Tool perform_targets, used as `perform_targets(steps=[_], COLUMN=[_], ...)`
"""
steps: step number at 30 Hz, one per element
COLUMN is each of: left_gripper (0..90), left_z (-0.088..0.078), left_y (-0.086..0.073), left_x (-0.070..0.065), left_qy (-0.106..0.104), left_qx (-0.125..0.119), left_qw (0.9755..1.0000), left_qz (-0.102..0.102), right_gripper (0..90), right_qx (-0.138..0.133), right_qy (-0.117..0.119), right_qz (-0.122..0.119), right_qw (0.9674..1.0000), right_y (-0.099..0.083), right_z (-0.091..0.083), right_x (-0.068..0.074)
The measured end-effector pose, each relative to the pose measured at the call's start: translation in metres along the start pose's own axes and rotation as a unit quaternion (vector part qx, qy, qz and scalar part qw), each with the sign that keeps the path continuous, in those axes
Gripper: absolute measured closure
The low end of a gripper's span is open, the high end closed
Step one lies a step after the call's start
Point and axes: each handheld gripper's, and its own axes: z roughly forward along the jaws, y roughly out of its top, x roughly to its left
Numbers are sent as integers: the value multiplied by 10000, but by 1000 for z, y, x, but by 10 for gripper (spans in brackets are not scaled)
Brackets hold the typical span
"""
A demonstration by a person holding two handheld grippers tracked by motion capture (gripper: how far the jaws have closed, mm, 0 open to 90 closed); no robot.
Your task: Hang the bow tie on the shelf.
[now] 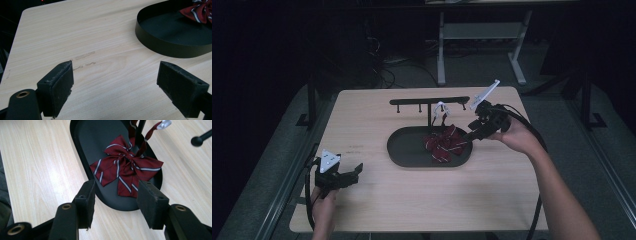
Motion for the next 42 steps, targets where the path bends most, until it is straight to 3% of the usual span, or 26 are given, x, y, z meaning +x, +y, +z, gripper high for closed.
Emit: perform_targets(steps=[42], left_gripper=[135], left_z=[0], left_y=[0], left_x=[-1], left_qy=[0], left_qx=[-2], left_qw=[10000], left_qz=[1], right_gripper=[451], right_qx=[-19], right_qy=[107], right_qz=[300], right_qw=[9995], right_y=[-52], right_z=[12], right_x=[10])
